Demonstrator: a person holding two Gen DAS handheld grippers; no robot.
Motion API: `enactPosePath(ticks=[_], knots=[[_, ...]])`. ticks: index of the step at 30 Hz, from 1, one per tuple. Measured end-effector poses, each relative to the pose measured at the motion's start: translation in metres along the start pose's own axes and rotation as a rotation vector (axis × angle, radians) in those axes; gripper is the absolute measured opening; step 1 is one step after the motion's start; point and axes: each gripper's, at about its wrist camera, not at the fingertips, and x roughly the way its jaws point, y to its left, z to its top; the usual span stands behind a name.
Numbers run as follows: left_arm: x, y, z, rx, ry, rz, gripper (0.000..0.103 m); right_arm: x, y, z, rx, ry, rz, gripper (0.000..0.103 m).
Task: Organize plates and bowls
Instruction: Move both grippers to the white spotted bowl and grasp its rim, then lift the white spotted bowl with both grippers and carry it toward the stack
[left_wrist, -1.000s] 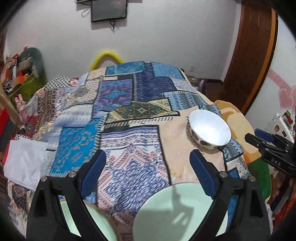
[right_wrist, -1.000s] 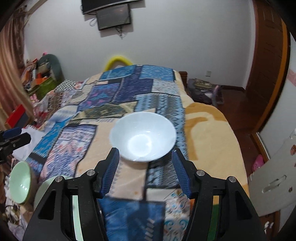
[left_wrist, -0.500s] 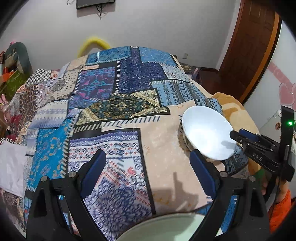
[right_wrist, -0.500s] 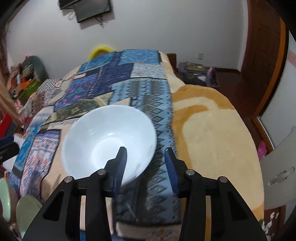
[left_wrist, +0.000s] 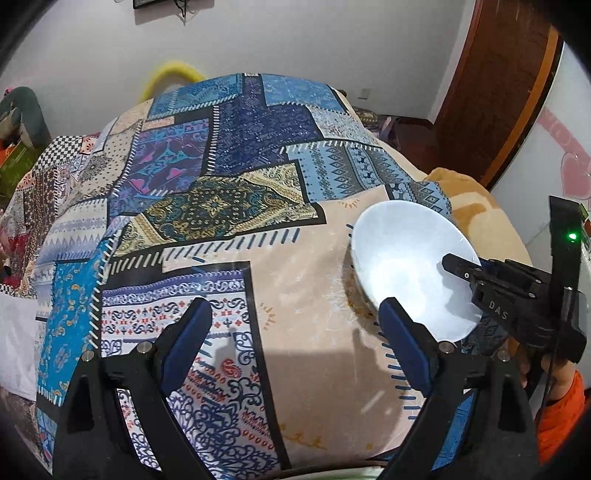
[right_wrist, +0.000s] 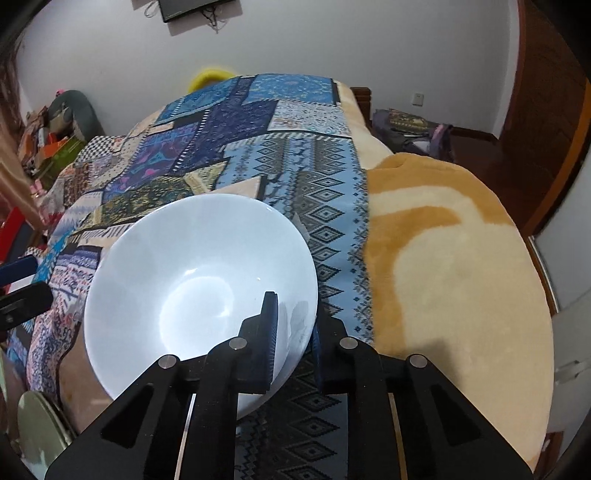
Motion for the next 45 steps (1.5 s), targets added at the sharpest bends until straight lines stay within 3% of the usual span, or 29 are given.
enactPosePath(ticks=[11, 20, 24, 27, 36, 45], knots=[[0.025, -0.003, -0.004, -0.007, 0.071, 0.002, 0.09, -0.006, 0.03, -0.009, -0.077, 0.024, 0.131, 0.015], [0.043, -0.006, -0.015, -0.004, 0.156, -0.018, 0.055, 0.005, 0.04, -0.007, -0.078, 0.054, 0.117, 0.019], [0.051, -0.011, -0.019, 0.016, 0.197, -0.066, 0.03, 0.005, 0.042, -0.012, -0.076, 0.056, 0.117, 0.02], [0.051, -0.015, -0.02, 0.016, 0.202, -0.086, 0.022, 0.003, 0.045, -0.012, -0.072, 0.049, 0.11, 0.019], [0.031, -0.019, -0.031, 0.016, 0.18, -0.072, 0.022, -0.015, 0.05, -0.016, -0.049, 0.044, 0.112, 0.019], [-0.022, -0.013, -0.042, 0.006, 0.114, -0.068, 0.022, -0.053, 0.069, -0.022, -0.067, -0.004, 0.122, 0.019]])
